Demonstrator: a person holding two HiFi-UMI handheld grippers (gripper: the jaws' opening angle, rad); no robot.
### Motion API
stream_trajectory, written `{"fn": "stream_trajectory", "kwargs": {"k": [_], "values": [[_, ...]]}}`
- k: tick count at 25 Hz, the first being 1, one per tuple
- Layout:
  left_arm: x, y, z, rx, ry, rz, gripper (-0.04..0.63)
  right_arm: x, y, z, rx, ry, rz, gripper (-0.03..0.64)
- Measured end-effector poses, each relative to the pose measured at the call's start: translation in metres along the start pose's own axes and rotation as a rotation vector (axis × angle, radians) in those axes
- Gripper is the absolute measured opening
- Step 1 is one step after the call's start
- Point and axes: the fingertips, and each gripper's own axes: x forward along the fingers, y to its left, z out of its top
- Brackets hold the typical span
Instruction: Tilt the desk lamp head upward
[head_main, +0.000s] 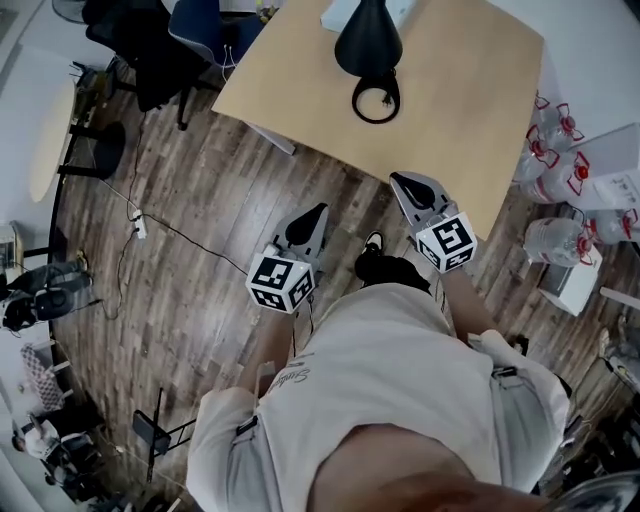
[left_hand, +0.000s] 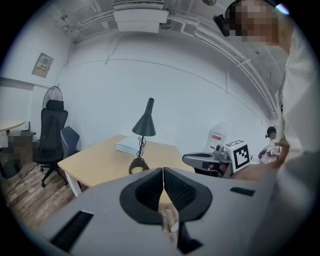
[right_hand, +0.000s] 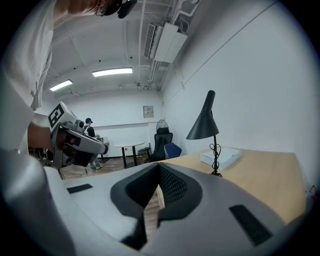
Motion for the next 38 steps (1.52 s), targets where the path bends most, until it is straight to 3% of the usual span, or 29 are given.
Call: {"fn": "stream_trajectory", "kwargs": {"k": [5,10,23,28,38], "values": [[0.047,0.026,0.038,0.013,-0.006,-0.029,0.017,0.027,-0.038,0.015,0.039,-0.041,-0.018,-0.005],[0.076,0.037,0.081,0.017,-0.062,-0.055,0.017,0.041,-0.066,0.010,0.061,0.003,-0.034,-0.005],[0.118,0.068,0.092,0.009,-0.061,-0.099,0.017,0.060,-0.104,0.018,0.091,0.023,-0.100,-0.005],[0.144,0.081,0.097,0.018,-0.044,-0.168,0.017,0.068,-0.114,0.017,0.103,0.054,-0.153,-0.005],[0.183,0.110,0.137,0.107,0.000,-0.386,0.017,0.100,-0.136,0.051,0.139,0.021,-0.374,-0.005]]}}
